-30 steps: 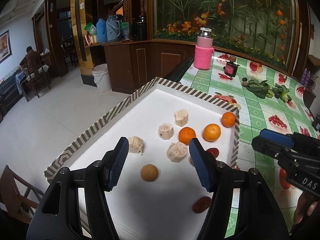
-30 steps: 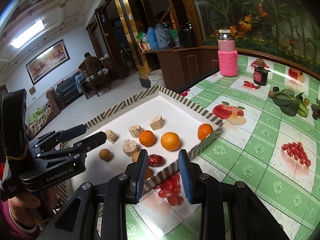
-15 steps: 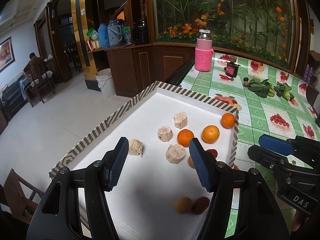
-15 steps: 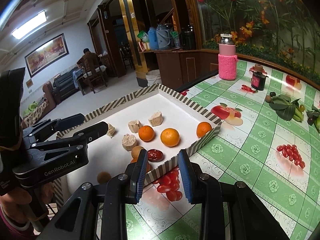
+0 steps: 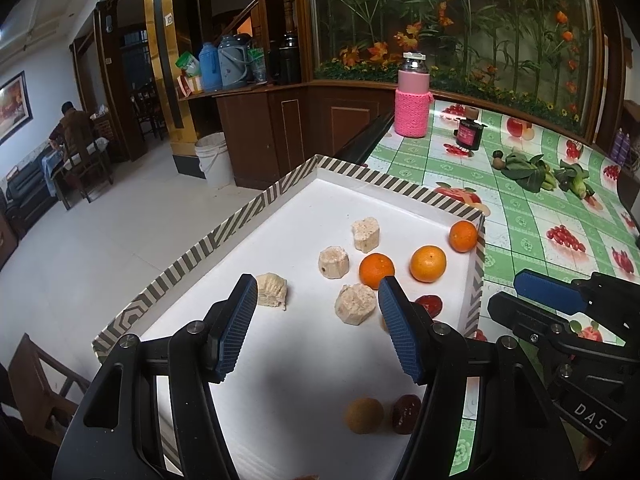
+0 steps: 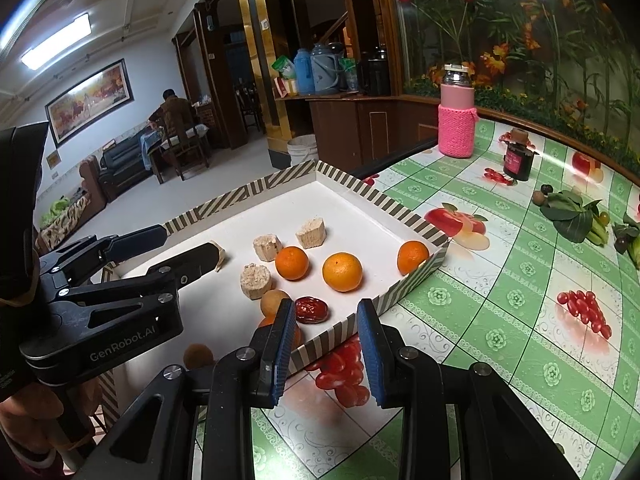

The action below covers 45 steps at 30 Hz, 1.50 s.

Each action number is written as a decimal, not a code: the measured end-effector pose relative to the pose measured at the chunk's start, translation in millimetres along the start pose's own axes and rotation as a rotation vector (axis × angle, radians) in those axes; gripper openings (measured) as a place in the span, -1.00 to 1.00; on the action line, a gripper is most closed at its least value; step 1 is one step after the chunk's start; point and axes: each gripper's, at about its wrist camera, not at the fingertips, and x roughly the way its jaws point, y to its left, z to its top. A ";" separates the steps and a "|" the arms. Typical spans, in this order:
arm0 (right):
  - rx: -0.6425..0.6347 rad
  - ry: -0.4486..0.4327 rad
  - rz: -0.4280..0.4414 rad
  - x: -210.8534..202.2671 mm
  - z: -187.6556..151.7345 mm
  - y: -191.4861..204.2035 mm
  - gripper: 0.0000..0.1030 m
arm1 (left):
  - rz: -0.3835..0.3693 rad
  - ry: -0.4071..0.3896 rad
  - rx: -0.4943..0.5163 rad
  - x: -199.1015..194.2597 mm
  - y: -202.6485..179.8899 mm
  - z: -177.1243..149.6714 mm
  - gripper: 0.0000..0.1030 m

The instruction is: Organize fruits

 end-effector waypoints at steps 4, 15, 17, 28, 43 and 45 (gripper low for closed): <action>0.000 0.005 0.003 3.2 0.0 1.4 -0.40 | 0.005 0.003 -0.001 1.6 1.1 -0.2 0.23; -0.006 0.006 0.005 4.8 -0.1 4.4 -0.39 | 0.009 0.000 -0.001 3.5 1.4 -0.3 0.23; -0.005 0.006 0.006 4.9 -0.4 5.3 -0.39 | 0.009 -0.001 -0.003 3.5 1.3 -0.3 0.23; -0.007 0.008 0.005 5.5 -1.0 6.0 -0.38 | 0.012 -0.005 -0.001 4.6 0.1 -2.1 0.23; -0.013 0.013 0.005 6.6 -1.9 6.6 -0.38 | 0.004 0.000 0.001 5.1 -2.1 -4.2 0.23; -0.014 0.012 0.006 6.5 -1.8 7.1 -0.38 | 0.005 0.000 0.003 4.8 -2.9 -4.8 0.23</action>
